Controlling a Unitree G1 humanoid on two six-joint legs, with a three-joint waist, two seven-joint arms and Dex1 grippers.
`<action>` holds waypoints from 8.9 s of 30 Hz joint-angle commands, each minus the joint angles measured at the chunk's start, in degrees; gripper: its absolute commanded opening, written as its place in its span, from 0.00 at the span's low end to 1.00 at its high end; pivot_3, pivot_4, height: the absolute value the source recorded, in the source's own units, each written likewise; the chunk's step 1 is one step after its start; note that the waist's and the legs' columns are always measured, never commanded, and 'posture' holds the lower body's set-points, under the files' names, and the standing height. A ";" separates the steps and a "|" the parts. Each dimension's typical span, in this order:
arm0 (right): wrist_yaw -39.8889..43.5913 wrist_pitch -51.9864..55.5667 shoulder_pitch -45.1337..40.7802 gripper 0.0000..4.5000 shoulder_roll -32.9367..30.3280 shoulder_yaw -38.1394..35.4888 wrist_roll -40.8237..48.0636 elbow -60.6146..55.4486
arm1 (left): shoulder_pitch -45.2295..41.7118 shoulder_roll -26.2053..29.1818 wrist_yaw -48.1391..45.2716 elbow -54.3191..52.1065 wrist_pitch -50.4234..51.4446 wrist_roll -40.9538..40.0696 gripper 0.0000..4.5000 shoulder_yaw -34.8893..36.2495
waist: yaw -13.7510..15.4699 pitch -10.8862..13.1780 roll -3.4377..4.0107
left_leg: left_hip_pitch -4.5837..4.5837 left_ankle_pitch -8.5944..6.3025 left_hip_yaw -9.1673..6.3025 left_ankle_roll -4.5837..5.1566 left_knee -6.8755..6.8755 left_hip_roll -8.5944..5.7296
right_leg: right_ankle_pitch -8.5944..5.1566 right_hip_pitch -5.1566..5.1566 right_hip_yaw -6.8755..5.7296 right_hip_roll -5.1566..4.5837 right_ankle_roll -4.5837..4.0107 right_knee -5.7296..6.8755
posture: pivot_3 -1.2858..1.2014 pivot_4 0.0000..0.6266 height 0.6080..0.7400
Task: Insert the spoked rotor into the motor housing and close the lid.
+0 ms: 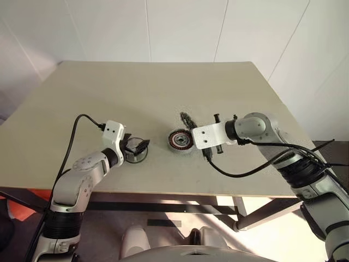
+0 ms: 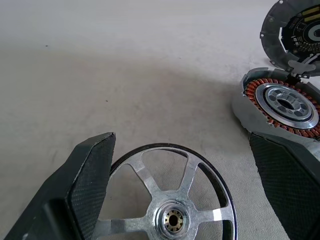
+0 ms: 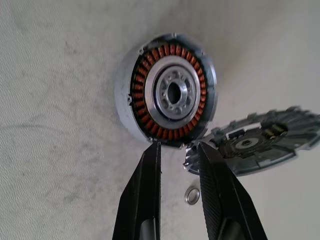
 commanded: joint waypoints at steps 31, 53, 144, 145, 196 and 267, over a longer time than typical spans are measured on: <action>-17.33 12.07 -10.63 0.32 16.95 -12.42 5.15 34.24 | -1.14 0.46 -0.65 -1.52 -0.39 0.55 1.00 0.11 | -0.40 0.04 0.07 | -0.25 -0.25 0.00 0.39 0.56 0.02 | 0.01 -0.11 -0.03 -0.05 -0.02 0.11 | 0.52 0.00 1.00; -19.13 17.28 -10.52 0.78 21.81 -17.35 12.36 41.84 | -0.05 0.47 -0.39 -2.75 -0.17 0.83 1.00 -0.11 | -0.41 0.06 0.09 | -0.18 -0.22 0.00 0.33 0.56 0.02 | 0.01 -0.11 -0.02 -0.07 -0.01 0.17 | 0.52 0.00 1.00; -13.85 40.34 0.79 0.13 14.70 -7.60 24.98 -10.43 | -1.30 0.42 -3.16 2.66 -2.97 3.38 1.00 -0.91 | -0.15 0.18 0.29 | -0.15 -0.14 0.00 0.19 0.25 0.00 | -0.01 -0.18 0.01 -0.08 0.03 0.04 | 0.52 0.00 1.00; -14.15 40.16 0.72 0.13 15.03 -7.34 24.85 -9.48 | -1.34 0.43 -3.08 2.59 -2.91 3.37 1.00 -0.85 | -0.15 0.18 0.29 | -0.15 -0.14 0.00 0.19 0.23 0.00 | -0.01 -0.18 0.01 -0.08 0.04 0.03 | 0.52 0.00 1.00; -17.58 37.79 1.13 0.57 19.26 -6.37 21.83 1.80 | -1.24 0.68 -2.03 0.91 -1.60 3.06 1.00 -0.10 | -0.29 0.18 0.28 | -0.11 0.00 0.01 -0.05 0.15 0.00 | -0.01 -0.18 0.00 -0.06 0.03 0.05 | 0.52 0.00 1.00; -17.23 34.66 2.54 0.00 18.41 -7.13 21.22 4.97 | -0.72 0.76 -2.28 0.82 -1.80 3.60 1.00 -0.03 | -0.15 0.16 0.27 | -0.09 0.03 0.00 -0.09 0.09 -0.01 | -0.01 -0.16 -0.01 -0.07 0.02 0.06 | 0.52 0.00 1.00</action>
